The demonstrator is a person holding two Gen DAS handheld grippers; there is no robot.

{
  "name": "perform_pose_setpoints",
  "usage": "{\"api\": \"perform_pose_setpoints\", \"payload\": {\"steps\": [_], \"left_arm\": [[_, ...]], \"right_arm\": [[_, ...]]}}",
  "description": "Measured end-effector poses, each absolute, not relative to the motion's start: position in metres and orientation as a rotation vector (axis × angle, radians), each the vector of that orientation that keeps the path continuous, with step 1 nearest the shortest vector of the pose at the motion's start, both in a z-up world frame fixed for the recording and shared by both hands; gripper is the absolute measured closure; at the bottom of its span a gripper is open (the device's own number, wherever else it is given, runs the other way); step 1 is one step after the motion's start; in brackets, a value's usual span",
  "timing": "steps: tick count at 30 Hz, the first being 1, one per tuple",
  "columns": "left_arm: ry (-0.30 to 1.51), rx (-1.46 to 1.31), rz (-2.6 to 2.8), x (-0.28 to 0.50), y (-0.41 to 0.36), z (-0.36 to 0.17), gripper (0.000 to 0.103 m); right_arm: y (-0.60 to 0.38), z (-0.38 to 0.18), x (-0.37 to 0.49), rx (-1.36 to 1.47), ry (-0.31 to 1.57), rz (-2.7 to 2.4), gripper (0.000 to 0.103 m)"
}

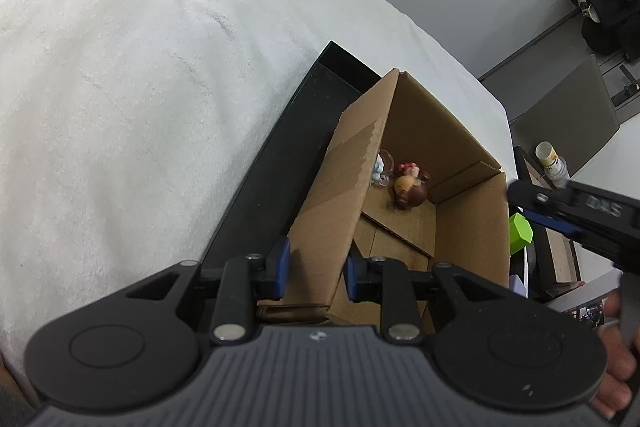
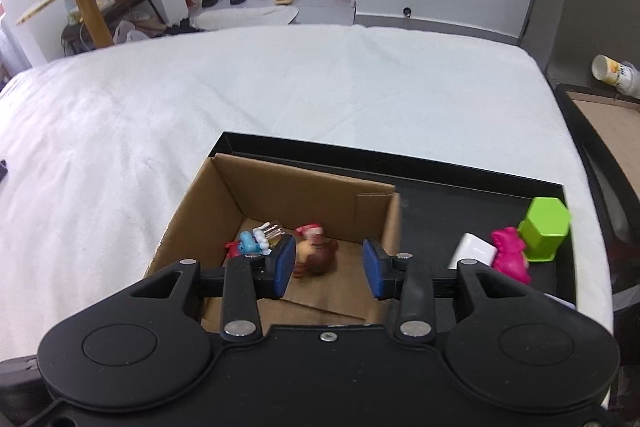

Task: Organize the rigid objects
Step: 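Open the right tool to drop the brown figure into the box, then grasp the lavender cube toy with the right tool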

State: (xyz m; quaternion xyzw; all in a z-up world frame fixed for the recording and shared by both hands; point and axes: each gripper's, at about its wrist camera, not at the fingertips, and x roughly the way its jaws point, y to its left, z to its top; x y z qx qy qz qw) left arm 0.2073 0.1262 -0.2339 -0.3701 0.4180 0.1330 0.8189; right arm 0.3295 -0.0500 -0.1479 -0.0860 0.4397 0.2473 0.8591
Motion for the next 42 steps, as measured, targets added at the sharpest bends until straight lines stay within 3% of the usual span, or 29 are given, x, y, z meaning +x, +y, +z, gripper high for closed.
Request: {"api": "perform_pose_setpoints", "payload": {"steps": [9,21,42], "left_arm": [[0.895,-0.763,0.296,0.209,0.120,-0.232,0.077],[0.902,-0.718,0.323,0.213,0.113,-0.231,0.079],[0.934,-0.690,0.360,0.219,0.108,-0.233,0.079]], "right_arm": [[-0.111,-0.141,0.334,-0.100,0.925,0.434,0.061],[-0.169,-0.165,0.336,-0.031,0.948,0.350,0.045],[-0.215,-0.223,0.377,0.025,1.030,0.263,0.044]]}}
